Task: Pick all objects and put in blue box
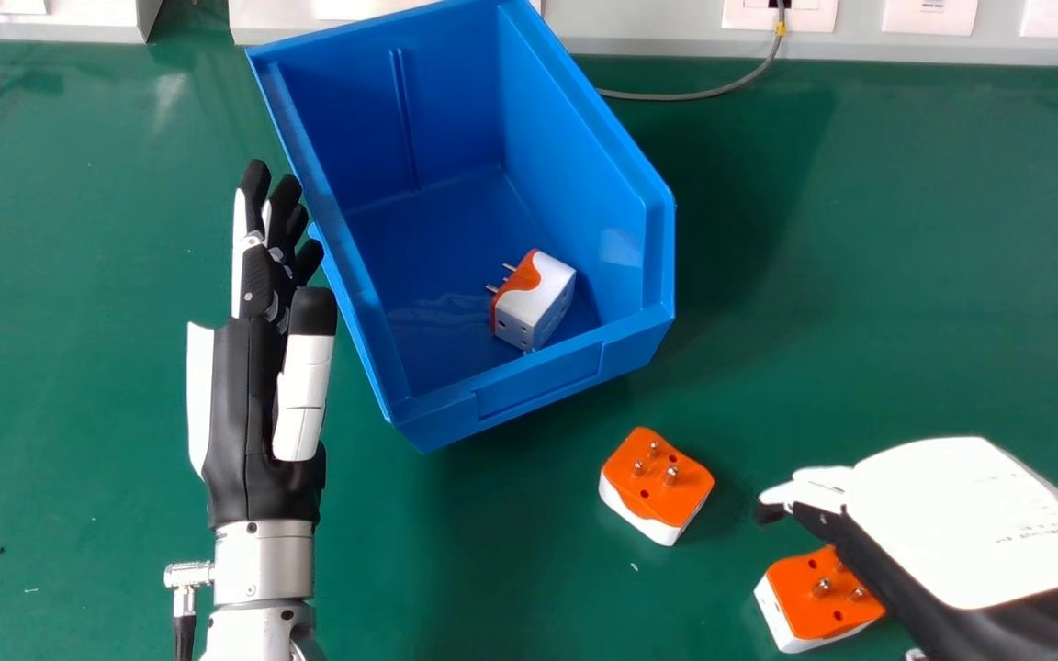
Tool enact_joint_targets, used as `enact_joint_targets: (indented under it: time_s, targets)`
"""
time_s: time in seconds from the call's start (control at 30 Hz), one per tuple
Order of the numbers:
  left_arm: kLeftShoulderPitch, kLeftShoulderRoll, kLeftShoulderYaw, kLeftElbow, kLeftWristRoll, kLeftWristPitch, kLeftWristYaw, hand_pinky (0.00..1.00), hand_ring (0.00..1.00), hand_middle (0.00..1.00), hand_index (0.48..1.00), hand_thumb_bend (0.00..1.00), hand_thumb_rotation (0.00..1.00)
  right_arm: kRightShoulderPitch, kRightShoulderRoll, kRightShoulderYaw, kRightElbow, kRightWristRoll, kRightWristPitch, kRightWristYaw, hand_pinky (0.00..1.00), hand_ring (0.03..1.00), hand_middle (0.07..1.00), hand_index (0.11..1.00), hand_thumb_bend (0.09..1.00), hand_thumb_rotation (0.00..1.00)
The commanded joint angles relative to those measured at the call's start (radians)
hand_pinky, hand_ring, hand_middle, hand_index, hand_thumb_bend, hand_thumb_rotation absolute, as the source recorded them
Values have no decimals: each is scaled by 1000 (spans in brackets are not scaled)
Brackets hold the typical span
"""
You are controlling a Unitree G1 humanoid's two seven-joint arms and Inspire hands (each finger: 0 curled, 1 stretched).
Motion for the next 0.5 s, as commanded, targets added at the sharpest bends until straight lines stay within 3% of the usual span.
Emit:
enact_joint_targets:
  time_s: [0.0, 0.1, 0.27, 0.4, 0.47]
  targets:
    - [-6, 2, 0, -24, -3, -2, -4, 951, 973, 973, 978, 919, 918, 0, 15, 1, 16, -21, -24, -50, 737, 792, 824, 753, 1000, 113]
    - [-7, 3, -1, -23, -8, -2, -8, 954, 974, 974, 979, 921, 918, -8, 24, -2, 54, -28, -41, -91, 728, 785, 810, 740, 1000, 106]
    - [-6, 1, 0, -27, 2, -4, 0, 955, 974, 975, 979, 920, 920, -30, 24, -10, 101, -46, -50, -121, 711, 772, 791, 719, 1000, 99]
    - [-7, 2, -2, -28, -9, -1, -9, 954, 973, 974, 979, 921, 920, -35, 23, -30, 134, -52, -52, -163, 695, 764, 783, 715, 998, 98]
    - [-7, 1, 0, -30, -3, 0, -4, 954, 973, 974, 980, 919, 920, -40, 15, -39, 153, -46, -60, -184, 690, 761, 780, 717, 994, 96]
